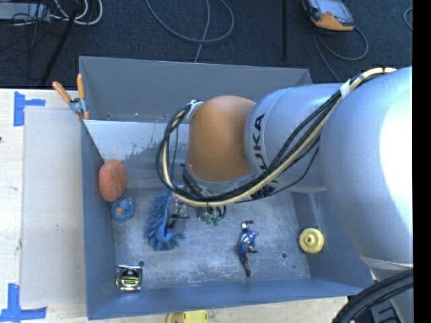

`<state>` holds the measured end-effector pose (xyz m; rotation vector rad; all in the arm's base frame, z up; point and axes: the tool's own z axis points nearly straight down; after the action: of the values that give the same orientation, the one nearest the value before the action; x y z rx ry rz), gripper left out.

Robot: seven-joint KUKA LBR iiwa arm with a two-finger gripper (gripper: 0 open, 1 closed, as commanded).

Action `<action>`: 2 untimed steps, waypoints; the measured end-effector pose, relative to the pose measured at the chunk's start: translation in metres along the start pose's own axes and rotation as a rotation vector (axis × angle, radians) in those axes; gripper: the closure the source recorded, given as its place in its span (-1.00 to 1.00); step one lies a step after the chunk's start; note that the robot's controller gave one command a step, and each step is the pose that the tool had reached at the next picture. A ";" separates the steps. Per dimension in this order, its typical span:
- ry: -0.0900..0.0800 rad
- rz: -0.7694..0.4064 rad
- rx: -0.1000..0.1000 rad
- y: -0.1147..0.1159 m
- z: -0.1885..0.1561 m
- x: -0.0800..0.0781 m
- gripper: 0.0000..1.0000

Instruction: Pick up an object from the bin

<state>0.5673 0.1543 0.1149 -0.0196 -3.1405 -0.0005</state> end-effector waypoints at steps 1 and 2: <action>0.007 0.006 0.002 -0.001 -0.040 -0.001 1.00; -0.009 0.016 -0.002 -0.007 -0.063 -0.022 1.00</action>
Offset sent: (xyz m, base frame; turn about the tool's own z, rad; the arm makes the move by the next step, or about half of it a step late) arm 0.0295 -0.0148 0.0496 0.0230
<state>0.5891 0.1468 0.1781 -0.0445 -3.1490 -0.0041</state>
